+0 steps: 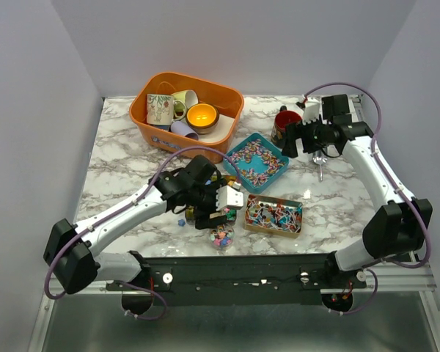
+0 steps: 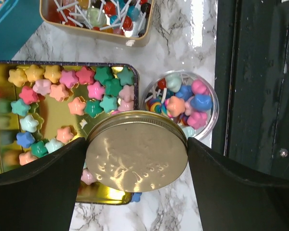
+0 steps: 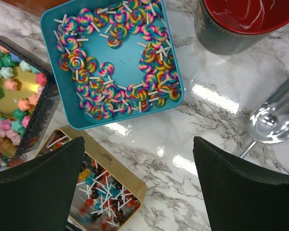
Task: Pack the candies
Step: Pick up the bottle lid at the center of the board, then close the bottle lid on the packing bottle.
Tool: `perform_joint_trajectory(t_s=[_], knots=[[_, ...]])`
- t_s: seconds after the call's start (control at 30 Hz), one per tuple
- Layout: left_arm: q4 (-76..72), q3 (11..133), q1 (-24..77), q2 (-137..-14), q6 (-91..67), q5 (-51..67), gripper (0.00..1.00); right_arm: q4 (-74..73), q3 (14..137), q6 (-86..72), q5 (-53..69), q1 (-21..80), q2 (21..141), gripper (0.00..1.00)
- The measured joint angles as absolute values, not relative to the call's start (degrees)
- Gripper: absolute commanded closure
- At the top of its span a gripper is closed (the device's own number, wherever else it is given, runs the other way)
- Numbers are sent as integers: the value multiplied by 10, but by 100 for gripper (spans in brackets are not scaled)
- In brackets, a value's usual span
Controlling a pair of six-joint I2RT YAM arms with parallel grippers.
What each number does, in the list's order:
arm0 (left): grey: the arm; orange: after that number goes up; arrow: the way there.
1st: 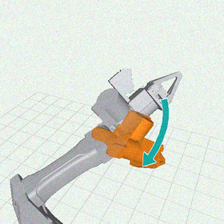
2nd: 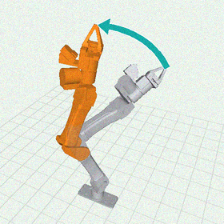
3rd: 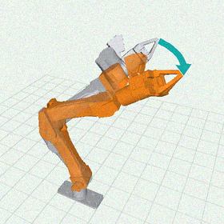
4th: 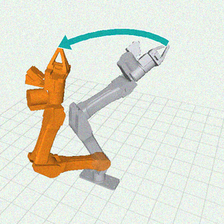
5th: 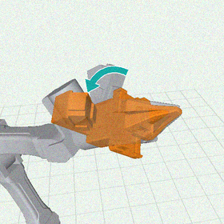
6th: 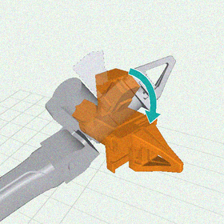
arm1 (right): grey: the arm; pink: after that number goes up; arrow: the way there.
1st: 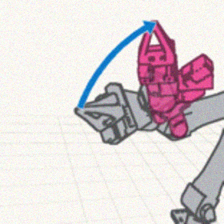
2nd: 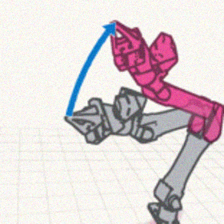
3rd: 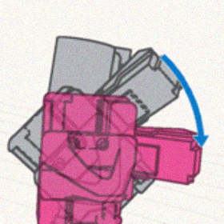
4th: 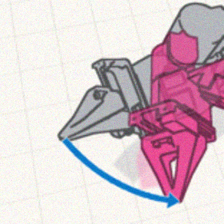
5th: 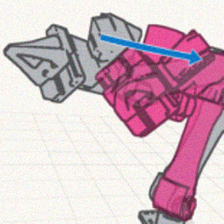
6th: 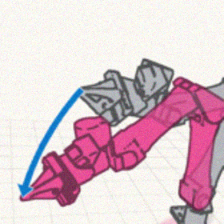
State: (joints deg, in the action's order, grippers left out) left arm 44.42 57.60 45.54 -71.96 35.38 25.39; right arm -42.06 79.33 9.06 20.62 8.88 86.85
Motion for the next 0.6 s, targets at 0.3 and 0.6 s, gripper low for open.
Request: perform_joint_trajectory(t_s=[0.3, 0.6], knots=[[387, 540, 528, -733, 289, 226, 11, -421, 790, 90, 207, 89, 849, 1], [354, 512, 560, -751, 244, 212, 11, -421, 788, 74, 223, 89, 848, 0]])
